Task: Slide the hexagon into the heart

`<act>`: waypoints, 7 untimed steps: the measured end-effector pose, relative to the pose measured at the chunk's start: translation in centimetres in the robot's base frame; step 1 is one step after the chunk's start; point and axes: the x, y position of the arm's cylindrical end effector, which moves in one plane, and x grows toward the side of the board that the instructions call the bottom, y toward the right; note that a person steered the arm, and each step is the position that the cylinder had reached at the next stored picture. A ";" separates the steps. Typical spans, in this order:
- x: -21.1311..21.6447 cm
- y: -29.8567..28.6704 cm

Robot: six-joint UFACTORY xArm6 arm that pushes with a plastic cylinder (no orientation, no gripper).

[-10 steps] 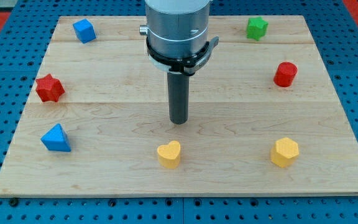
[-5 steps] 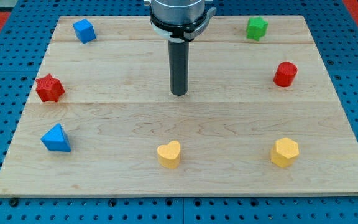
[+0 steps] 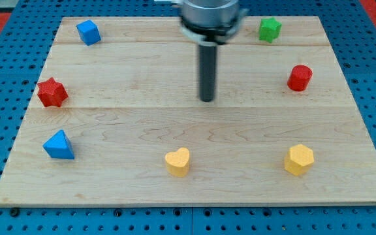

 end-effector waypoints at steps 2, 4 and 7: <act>3.4 12.3; 11.8 15.4; 12.2 6.1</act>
